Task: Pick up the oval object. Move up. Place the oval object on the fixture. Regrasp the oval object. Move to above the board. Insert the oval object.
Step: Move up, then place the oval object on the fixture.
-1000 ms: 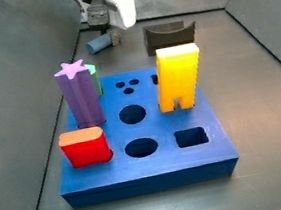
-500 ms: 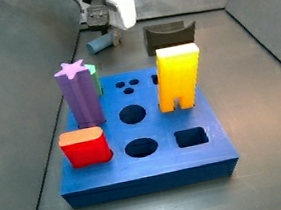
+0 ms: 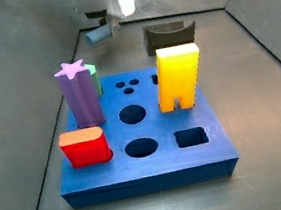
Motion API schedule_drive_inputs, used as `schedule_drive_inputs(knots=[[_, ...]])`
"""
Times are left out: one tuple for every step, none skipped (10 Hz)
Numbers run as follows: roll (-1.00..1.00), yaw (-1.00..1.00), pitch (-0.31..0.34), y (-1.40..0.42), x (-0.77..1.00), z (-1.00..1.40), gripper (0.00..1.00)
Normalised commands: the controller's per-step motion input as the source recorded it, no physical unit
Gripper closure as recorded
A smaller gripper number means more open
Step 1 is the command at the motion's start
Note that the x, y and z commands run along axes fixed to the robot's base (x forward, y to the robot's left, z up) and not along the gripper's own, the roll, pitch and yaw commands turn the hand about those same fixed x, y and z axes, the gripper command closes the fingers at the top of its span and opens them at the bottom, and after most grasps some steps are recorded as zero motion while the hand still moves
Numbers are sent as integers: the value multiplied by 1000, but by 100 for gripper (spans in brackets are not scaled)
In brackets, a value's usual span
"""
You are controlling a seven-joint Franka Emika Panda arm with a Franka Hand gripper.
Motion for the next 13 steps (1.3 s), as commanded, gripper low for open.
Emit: schedule_drive_inputs(knots=[[68, -32, 83, 1, -15, 365, 100], [90, -23, 99, 1, -18, 207, 100], [0, 0, 0, 0, 0, 1000, 100], [7, 14, 1, -2, -3, 1000, 100], [22, 9, 21, -1, -12, 1000, 100], [47, 0, 43, -3, -17, 1000, 100], [60, -1, 55, -1, -19, 1000, 100], [81, 4, 76, -3, -24, 1000, 100], [96, 10, 86, -4, -29, 1000, 100], [108, 15, 87, -5, -30, 1000, 100], [104, 18, 85, -8, -32, 1000, 100], [91, 13, 81, -3, -36, 973, 100], [76, 10, 76, 0, -31, 843, 100]])
